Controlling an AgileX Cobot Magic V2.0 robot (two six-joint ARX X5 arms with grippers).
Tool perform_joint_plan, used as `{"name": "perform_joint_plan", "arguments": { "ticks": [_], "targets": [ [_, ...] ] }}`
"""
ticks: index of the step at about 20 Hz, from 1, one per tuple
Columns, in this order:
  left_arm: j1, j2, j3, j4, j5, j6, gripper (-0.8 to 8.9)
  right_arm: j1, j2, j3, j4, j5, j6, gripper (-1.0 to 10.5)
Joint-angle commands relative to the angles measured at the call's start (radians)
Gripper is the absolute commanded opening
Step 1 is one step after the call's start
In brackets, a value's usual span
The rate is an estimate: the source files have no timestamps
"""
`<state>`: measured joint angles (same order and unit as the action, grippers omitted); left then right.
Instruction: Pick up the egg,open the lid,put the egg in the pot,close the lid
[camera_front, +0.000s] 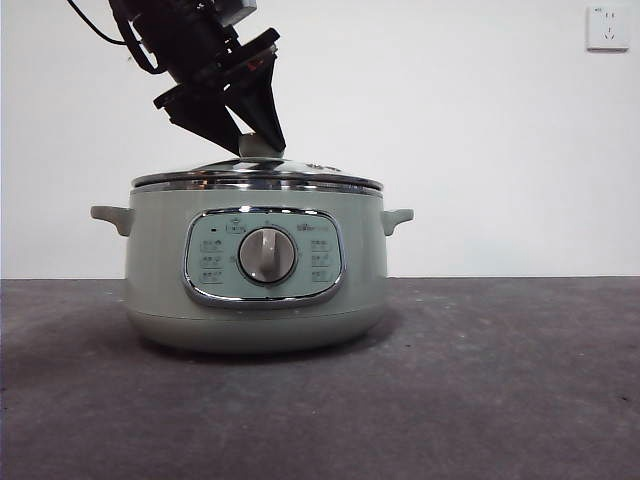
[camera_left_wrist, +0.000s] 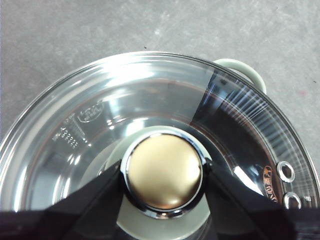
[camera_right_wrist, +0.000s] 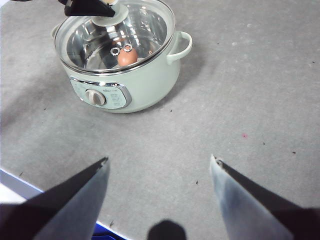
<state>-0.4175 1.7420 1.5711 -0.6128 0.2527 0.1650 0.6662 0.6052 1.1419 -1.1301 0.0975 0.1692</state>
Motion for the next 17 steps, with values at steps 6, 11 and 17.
{"name": "perform_joint_plan", "arguments": {
  "ticks": [6, 11, 17],
  "targets": [
    [0.006, 0.011, 0.012, -0.013, 0.008, 0.004, -0.08, 0.001, -0.002, -0.008, 0.008, 0.001, 0.011, 3.4],
    [0.005, 0.011, 0.012, -0.063, 0.008, 0.004, 0.00, 0.001, -0.002, -0.008, 0.007, 0.001, 0.011, 3.4],
    [0.005, 0.011, 0.012, -0.081, 0.009, -0.003, 3.66, 0.001, -0.002, -0.008, 0.007, 0.000, 0.011, 3.4]
  ]
}}
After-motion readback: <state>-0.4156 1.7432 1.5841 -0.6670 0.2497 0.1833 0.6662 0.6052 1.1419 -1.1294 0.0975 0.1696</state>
